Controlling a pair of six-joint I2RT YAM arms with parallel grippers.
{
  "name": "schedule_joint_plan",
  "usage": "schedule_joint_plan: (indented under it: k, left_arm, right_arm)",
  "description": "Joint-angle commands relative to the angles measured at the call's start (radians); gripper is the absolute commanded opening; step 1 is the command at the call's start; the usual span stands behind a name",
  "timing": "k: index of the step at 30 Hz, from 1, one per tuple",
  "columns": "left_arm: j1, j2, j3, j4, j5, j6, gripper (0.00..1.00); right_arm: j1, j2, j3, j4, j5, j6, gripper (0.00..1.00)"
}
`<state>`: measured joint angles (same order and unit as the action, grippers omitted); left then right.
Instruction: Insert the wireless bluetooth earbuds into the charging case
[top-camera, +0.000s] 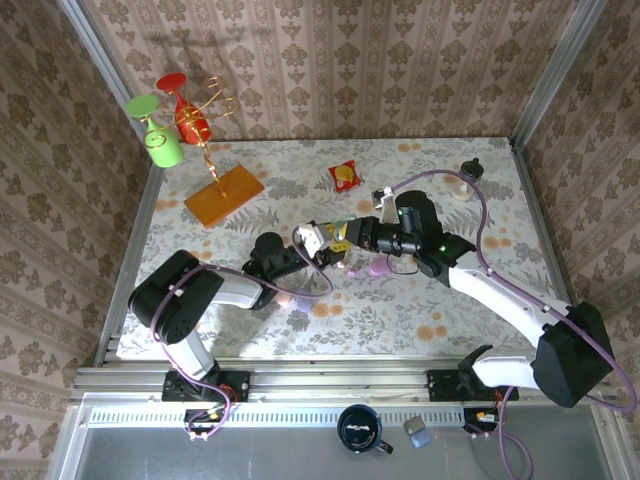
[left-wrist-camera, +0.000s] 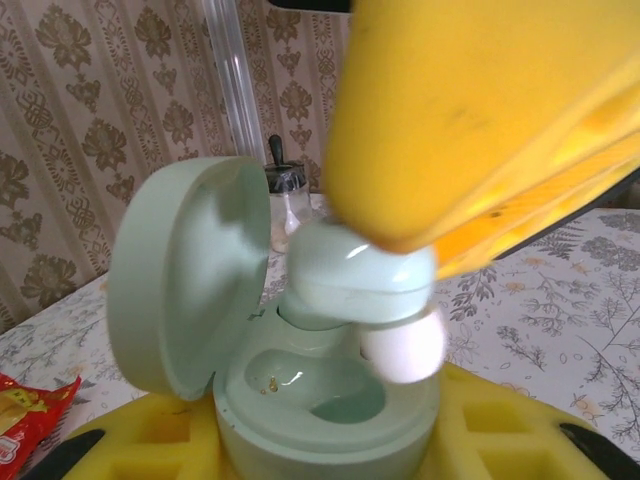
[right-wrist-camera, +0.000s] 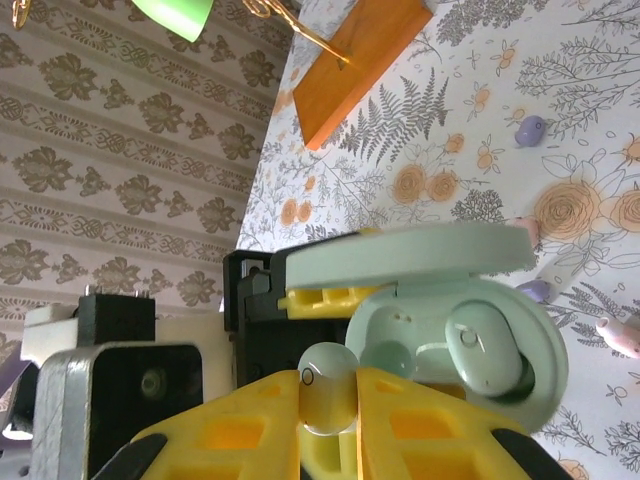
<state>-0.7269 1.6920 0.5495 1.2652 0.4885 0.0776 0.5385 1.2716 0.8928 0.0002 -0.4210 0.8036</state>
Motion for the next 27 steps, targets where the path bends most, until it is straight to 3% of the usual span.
schedule_joint_plan:
  k: [1, 22, 27]
  left_arm:
    - [-0.012, 0.000, 0.010, 0.025, -0.002, 0.031, 0.32]
    - [-0.019, 0.005, 0.043, 0.025, -0.053, 0.008, 0.32]
    - [-0.018, 0.004, 0.046, 0.024, -0.050, 0.008, 0.32]
  right_arm:
    - [0.008, 0.011, 0.038, -0.010, 0.044, -0.029, 0.20]
    - [0.019, 0.059, 0.045, -0.056, 0.072, -0.066, 0.21]
    - [0.026, 0.074, 0.051, -0.070, 0.088, -0.073, 0.25]
